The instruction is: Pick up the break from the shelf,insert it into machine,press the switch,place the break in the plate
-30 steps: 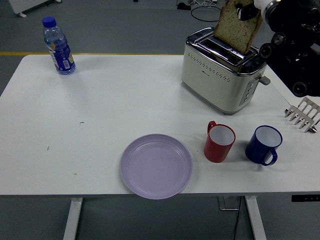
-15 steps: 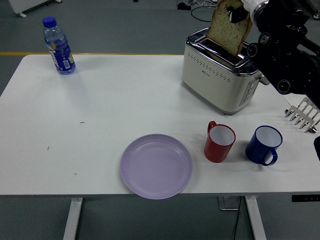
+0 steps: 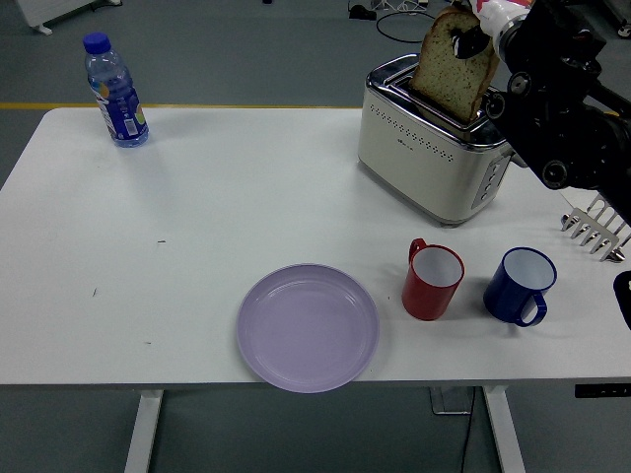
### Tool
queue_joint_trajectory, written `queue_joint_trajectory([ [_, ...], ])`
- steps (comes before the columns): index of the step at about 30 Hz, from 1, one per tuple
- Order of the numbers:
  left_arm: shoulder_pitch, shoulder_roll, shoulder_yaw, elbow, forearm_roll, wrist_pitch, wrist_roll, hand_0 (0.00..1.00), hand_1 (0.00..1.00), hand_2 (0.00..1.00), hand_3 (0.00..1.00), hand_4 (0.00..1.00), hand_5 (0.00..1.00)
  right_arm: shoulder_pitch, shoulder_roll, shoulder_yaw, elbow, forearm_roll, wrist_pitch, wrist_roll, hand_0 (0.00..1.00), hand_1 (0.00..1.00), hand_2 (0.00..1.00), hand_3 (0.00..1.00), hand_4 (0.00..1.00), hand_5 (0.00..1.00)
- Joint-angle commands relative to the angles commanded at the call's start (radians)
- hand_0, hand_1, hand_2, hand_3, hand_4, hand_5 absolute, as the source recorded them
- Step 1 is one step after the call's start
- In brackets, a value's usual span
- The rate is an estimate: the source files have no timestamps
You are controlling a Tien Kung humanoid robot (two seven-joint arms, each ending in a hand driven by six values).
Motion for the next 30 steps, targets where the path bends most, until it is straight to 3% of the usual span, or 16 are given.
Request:
queue_joint_trajectory([
  [2, 0.000, 0.000, 0.000, 0.000, 0.000, 0.000, 0.000, 0.625, 0.445, 0.453, 0.510, 0.261, 0.815, 0.001, 0.002, -0.001, -0.002, 0.002, 0.001, 0.001, 0.239, 0.249, 0.357, 0.471, 0.306, 0.002],
  [3, 0.000, 0.000, 0.000, 0.000, 0.000, 0.000, 0.000, 0.624, 0.445, 0.452, 0.508, 0.261, 0.816, 0.001, 0.003, 0.000, -0.004, 0.007, 0.002, 0.001, 0.257, 0.273, 0.389, 0.503, 0.353, 0.002],
  [8, 0.000, 0.000, 0.001, 0.000, -0.001, 0.000, 0.000, 0.624, 0.445, 0.452, 0.508, 0.261, 0.816, 0.002, 0.007, 0.003, -0.011, 0.014, 0.022, 0.011, 0.257, 0.273, 0.389, 0.503, 0.353, 0.002],
  [9, -0.001, 0.000, 0.002, 0.000, -0.001, 0.000, 0.000, 0.624, 0.445, 0.452, 0.510, 0.261, 0.814, 0.002, 0.009, 0.004, -0.014, 0.008, 0.029, 0.014, 0.276, 0.362, 0.495, 0.568, 0.496, 0.002],
  [14, -0.002, 0.001, 0.006, 0.000, -0.007, 0.001, -0.001, 0.624, 0.445, 0.452, 0.510, 0.261, 0.814, 0.003, 0.013, 0.010, -0.024, -0.012, 0.072, 0.011, 0.276, 0.362, 0.495, 0.568, 0.496, 0.002],
  [15, -0.003, 0.001, 0.006, 0.000, -0.007, 0.002, -0.001, 0.624, 0.445, 0.451, 0.509, 0.261, 0.815, 0.004, 0.014, 0.010, -0.025, -0.014, 0.077, 0.010, 0.547, 0.559, 0.716, 0.749, 0.647, 0.121],
  [20, -0.002, 0.001, 0.011, 0.000, -0.013, 0.003, -0.002, 0.624, 0.445, 0.451, 0.509, 0.261, 0.815, 0.005, 0.016, 0.017, -0.030, -0.026, 0.109, 0.015, 0.547, 0.559, 0.716, 0.749, 0.647, 0.121],
  [21, -0.002, 0.001, 0.011, 0.000, -0.014, 0.003, -0.002, 0.624, 0.444, 0.451, 0.508, 0.262, 0.815, 0.005, 0.016, 0.019, -0.030, -0.028, 0.111, 0.016, 0.702, 0.668, 0.836, 0.834, 0.721, 0.178],
  [26, -0.003, 0.001, 0.018, 0.000, -0.019, 0.003, -0.002, 0.624, 0.444, 0.451, 0.508, 0.262, 0.815, 0.005, 0.018, 0.026, -0.032, -0.031, 0.100, 0.027, 0.702, 0.668, 0.836, 0.834, 0.721, 0.178],
  [27, -0.003, 0.001, 0.019, 0.000, -0.020, 0.003, -0.002, 0.624, 0.444, 0.451, 0.510, 0.262, 0.815, 0.005, 0.018, 0.027, -0.032, -0.031, 0.096, 0.028, 0.803, 0.766, 0.927, 0.918, 0.762, 0.203],
  [30, -0.002, 0.001, 0.021, 0.000, -0.021, 0.003, -0.002, 0.624, 0.444, 0.451, 0.510, 0.262, 0.815, 0.005, 0.017, 0.029, -0.031, -0.032, 0.078, 0.035, 0.803, 0.766, 0.927, 0.918, 0.762, 0.203],
])
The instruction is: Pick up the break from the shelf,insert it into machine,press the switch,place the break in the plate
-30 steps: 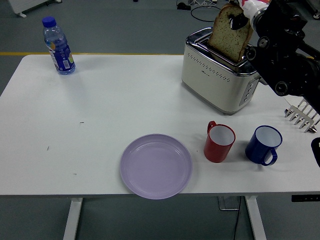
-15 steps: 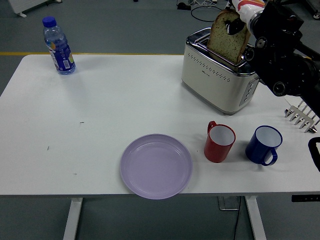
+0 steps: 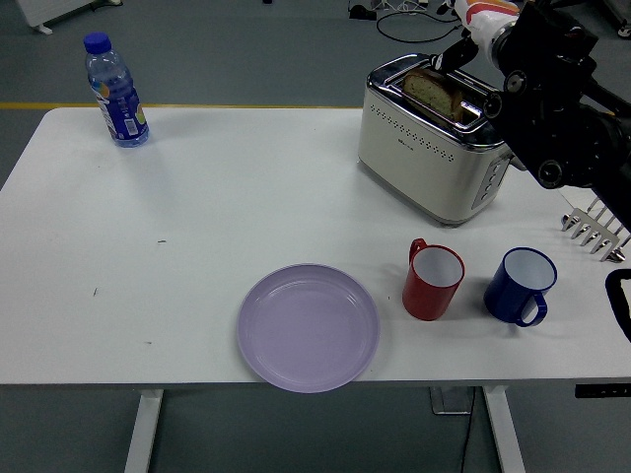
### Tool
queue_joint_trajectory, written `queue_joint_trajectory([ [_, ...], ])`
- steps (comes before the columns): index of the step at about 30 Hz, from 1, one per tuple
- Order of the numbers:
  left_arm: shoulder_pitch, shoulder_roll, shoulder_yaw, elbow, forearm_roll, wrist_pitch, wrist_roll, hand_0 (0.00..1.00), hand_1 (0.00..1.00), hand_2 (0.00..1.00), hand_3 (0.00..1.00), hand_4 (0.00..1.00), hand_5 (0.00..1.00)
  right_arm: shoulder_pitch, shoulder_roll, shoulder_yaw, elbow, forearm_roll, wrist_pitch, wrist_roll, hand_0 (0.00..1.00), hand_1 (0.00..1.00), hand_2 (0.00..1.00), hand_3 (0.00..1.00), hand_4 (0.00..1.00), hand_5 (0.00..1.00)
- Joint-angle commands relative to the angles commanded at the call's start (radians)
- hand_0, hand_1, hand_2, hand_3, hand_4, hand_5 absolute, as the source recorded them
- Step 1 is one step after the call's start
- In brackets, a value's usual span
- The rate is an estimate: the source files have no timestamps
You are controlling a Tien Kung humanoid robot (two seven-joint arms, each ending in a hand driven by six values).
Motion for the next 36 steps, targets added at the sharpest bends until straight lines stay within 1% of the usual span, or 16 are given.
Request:
queue_joint_trajectory([
  [8, 0.001, -0.001, 0.001, 0.000, 0.000, 0.001, 0.000, 0.624, 0.443, 0.451, 0.508, 0.261, 0.814, -0.007, -0.012, 0.006, 0.007, 0.005, -0.016, 0.001, 0.809, 0.770, 0.932, 0.918, 0.766, 0.207],
  [10, 0.003, -0.001, 0.000, 0.000, 0.003, 0.001, 0.000, 0.624, 0.443, 0.451, 0.510, 0.261, 0.816, -0.019, -0.026, 0.007, 0.024, 0.017, -0.039, 0.002, 0.806, 0.767, 0.926, 0.912, 0.774, 0.212],
  [11, 0.003, -0.002, 0.000, 0.000, 0.003, 0.001, 0.000, 0.624, 0.443, 0.451, 0.510, 0.261, 0.816, -0.026, -0.035, 0.004, 0.038, 0.028, -0.068, 0.002, 0.806, 0.767, 0.926, 0.912, 0.774, 0.212],
  [12, 0.003, -0.002, -0.001, 0.000, 0.004, 0.000, 0.000, 0.624, 0.443, 0.451, 0.510, 0.261, 0.816, -0.030, -0.040, 0.003, 0.044, 0.033, -0.079, 0.003, 0.806, 0.767, 0.926, 0.912, 0.774, 0.212],
  [14, 0.005, -0.003, -0.004, 0.000, 0.006, 0.001, 0.001, 0.624, 0.443, 0.451, 0.510, 0.261, 0.816, -0.054, -0.070, -0.002, 0.089, 0.081, -0.158, 0.008, 0.806, 0.767, 0.926, 0.912, 0.774, 0.212],
  [15, 0.006, -0.003, -0.005, 0.000, 0.006, 0.001, 0.001, 0.624, 0.444, 0.451, 0.510, 0.261, 0.818, -0.061, -0.080, -0.002, 0.106, 0.102, -0.197, 0.011, 0.688, 0.662, 0.776, 0.792, 0.458, 0.096],
  [18, 0.008, -0.004, -0.009, 0.000, 0.013, 0.000, 0.002, 0.624, 0.444, 0.451, 0.510, 0.261, 0.818, -0.100, -0.124, 0.019, 0.169, 0.164, -0.320, 0.029, 0.688, 0.662, 0.776, 0.792, 0.458, 0.096],
  [20, 0.010, -0.005, -0.013, 0.000, 0.017, -0.001, 0.002, 0.624, 0.444, 0.451, 0.510, 0.261, 0.818, -0.126, -0.154, 0.035, 0.211, 0.176, -0.399, 0.039, 0.688, 0.662, 0.776, 0.792, 0.458, 0.096],
  [21, 0.012, -0.005, -0.014, 0.000, 0.019, -0.002, 0.001, 0.624, 0.444, 0.451, 0.510, 0.261, 0.817, -0.147, -0.178, 0.047, 0.241, 0.179, -0.438, 0.044, 0.531, 0.519, 0.612, 0.748, 0.385, 0.070],
  [23, 0.014, -0.006, -0.018, 0.000, 0.024, -0.002, 0.001, 0.624, 0.444, 0.451, 0.510, 0.261, 0.817, -0.177, -0.210, 0.060, 0.280, 0.186, -0.474, 0.050, 0.531, 0.519, 0.612, 0.748, 0.385, 0.070],
  [26, 0.018, -0.007, -0.021, 0.000, 0.028, -0.002, 0.000, 0.624, 0.444, 0.451, 0.510, 0.261, 0.817, -0.232, -0.260, 0.081, 0.342, 0.195, -0.500, 0.057, 0.531, 0.519, 0.612, 0.748, 0.385, 0.070],
  [27, 0.018, -0.008, -0.023, 0.000, 0.030, -0.003, 0.000, 0.624, 0.445, 0.451, 0.510, 0.259, 0.815, -0.249, -0.274, 0.086, 0.359, 0.198, -0.504, 0.060, 0.389, 0.416, 0.512, 0.684, 0.361, 0.063],
  [31, 0.021, -0.008, -0.022, 0.000, 0.032, -0.004, -0.001, 0.624, 0.445, 0.451, 0.510, 0.259, 0.815, -0.324, -0.331, 0.104, 0.425, 0.226, -0.507, 0.079, 0.389, 0.416, 0.512, 0.684, 0.361, 0.063],
  [32, 0.021, -0.009, -0.022, 0.000, 0.031, -0.003, -0.002, 0.624, 0.445, 0.451, 0.510, 0.259, 0.815, -0.352, -0.350, 0.108, 0.446, 0.247, -0.487, 0.099, 0.389, 0.416, 0.512, 0.684, 0.361, 0.063],
  [33, 0.022, -0.009, -0.022, 0.000, 0.031, -0.003, -0.002, 0.623, 0.445, 0.451, 0.510, 0.260, 0.819, -0.368, -0.358, 0.110, 0.455, 0.257, -0.479, 0.108, 0.301, 0.338, 0.428, 0.657, 0.356, 0.024],
  [36, 0.023, -0.011, -0.020, 0.000, 0.028, -0.003, -0.004, 0.623, 0.445, 0.451, 0.510, 0.260, 0.819, -0.431, -0.391, 0.113, 0.495, 0.270, -0.442, 0.108, 0.301, 0.338, 0.428, 0.657, 0.356, 0.024],
])
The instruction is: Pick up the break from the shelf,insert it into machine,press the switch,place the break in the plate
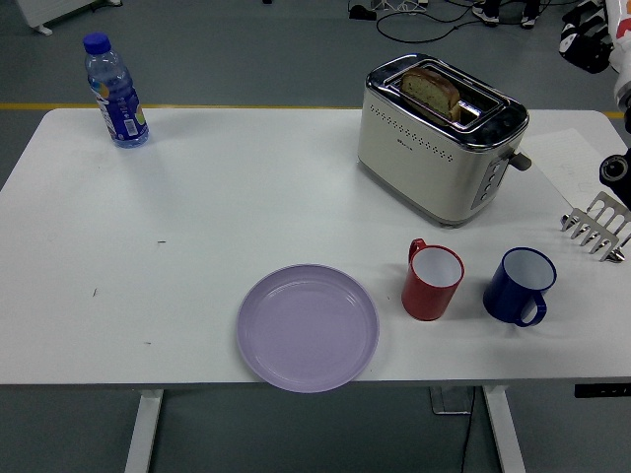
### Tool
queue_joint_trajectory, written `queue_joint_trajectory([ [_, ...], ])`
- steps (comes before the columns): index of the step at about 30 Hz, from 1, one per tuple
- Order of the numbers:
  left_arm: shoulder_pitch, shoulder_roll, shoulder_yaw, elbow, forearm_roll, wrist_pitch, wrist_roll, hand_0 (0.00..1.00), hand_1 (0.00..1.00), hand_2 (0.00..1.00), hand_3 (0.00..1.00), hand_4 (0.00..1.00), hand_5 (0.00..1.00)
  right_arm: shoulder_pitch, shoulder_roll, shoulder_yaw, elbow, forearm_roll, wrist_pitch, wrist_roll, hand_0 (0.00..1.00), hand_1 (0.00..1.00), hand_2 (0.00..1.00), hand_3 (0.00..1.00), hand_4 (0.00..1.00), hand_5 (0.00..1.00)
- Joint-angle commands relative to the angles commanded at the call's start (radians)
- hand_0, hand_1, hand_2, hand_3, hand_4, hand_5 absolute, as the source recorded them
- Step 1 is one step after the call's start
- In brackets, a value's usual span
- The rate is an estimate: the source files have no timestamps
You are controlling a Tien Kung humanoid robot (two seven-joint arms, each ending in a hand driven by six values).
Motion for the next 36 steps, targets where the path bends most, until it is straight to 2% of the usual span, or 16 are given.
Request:
queue_joint_trajectory([
  [11, -0.006, -0.005, 0.000, 0.000, -0.005, 0.003, -0.003, 0.624, 0.447, 0.453, 0.510, 0.258, 0.821, -0.146, -0.061, 0.020, 0.062, -0.006, 0.047, -0.024, 0.254, 0.275, 0.380, 0.660, 0.354, 0.002],
  [16, -0.008, -0.006, 0.001, 0.000, -0.003, 0.002, -0.003, 0.624, 0.447, 0.456, 0.511, 0.258, 0.821, -0.179, -0.068, -0.002, 0.070, -0.012, 0.068, -0.034, 0.237, 0.271, 0.372, 0.651, 0.336, 0.002],
  [21, -0.009, -0.006, 0.000, 0.000, -0.002, 0.002, -0.002, 0.623, 0.448, 0.456, 0.510, 0.257, 0.820, -0.194, -0.062, -0.035, 0.075, -0.019, 0.082, -0.038, 0.233, 0.263, 0.366, 0.636, 0.340, 0.002],
  [36, -0.010, -0.006, 0.002, 0.000, -0.007, 0.001, -0.002, 0.624, 0.447, 0.456, 0.510, 0.256, 0.820, -0.191, -0.016, -0.084, 0.014, -0.027, 0.092, -0.041, 0.228, 0.258, 0.361, 0.630, 0.344, 0.002],
])
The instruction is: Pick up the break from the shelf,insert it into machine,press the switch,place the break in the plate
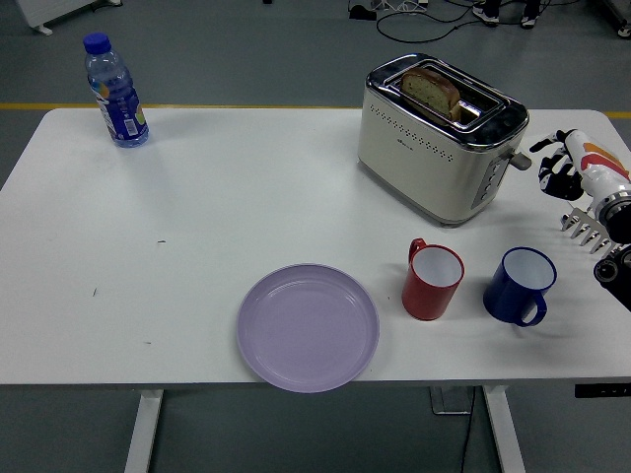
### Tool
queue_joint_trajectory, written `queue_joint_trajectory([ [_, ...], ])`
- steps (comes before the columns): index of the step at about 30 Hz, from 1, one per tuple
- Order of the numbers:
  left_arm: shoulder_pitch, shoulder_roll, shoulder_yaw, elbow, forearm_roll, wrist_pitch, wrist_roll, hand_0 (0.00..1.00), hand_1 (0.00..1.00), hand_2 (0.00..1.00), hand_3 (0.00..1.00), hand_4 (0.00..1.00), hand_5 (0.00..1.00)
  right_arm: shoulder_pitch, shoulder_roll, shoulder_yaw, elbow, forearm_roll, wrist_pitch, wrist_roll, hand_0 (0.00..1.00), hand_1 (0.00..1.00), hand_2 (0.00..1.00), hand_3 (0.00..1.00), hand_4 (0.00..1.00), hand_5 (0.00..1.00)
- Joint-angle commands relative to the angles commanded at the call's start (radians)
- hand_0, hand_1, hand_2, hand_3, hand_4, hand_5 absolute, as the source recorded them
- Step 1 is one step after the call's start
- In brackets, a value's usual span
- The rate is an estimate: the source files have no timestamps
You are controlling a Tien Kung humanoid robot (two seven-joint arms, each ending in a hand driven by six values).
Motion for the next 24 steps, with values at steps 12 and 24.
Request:
queue_joint_trajectory([
  [12, -0.002, -0.001, 0.000, 0.000, 0.000, -0.001, 0.001, 0.624, 0.448, 0.458, 0.510, 0.256, 0.820, 0.003, 0.022, -0.009, -0.019, -0.008, 0.001, -0.002, 0.228, 0.255, 0.358, 0.620, 0.337, 0.002],
  [24, -0.001, 0.000, 0.000, 0.000, 0.001, -0.002, 0.001, 0.624, 0.448, 0.458, 0.510, 0.256, 0.819, -0.003, 0.043, -0.025, -0.038, -0.013, 0.005, -0.007, 0.232, 0.254, 0.357, 0.616, 0.330, 0.002],
])
